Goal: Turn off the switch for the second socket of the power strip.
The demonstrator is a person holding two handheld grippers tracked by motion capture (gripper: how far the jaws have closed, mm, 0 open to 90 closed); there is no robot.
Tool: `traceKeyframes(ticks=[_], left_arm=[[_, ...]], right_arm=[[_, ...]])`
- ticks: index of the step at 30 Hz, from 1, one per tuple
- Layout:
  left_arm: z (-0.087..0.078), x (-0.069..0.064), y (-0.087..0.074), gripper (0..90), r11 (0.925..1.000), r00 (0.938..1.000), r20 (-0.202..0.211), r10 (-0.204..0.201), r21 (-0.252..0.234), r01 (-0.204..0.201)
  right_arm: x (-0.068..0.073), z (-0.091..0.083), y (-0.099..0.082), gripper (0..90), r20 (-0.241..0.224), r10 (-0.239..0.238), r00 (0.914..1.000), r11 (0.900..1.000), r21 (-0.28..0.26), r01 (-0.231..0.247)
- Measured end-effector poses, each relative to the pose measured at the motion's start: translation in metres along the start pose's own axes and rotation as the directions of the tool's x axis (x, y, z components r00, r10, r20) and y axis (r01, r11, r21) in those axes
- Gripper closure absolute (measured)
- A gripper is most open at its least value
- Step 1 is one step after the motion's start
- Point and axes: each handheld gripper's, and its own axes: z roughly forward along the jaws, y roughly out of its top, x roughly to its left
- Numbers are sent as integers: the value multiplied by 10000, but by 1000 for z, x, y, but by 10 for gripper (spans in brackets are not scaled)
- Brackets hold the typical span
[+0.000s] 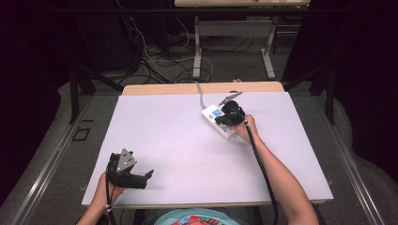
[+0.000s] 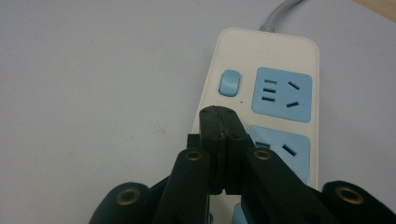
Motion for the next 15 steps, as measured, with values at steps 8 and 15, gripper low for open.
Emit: traceKeyframes(ticks=[8,15], left_arm=[[-1,0,0,0,10000,9999,-76,69,24,-69],[-1,0,0,0,10000,10000,-60,26,-41,-27]], right_arm=[[-1,2,-1,900,187,-324,9993,9992,-235,329],[1,2,-3,900,243,-98,9997,9994,-339,106]])
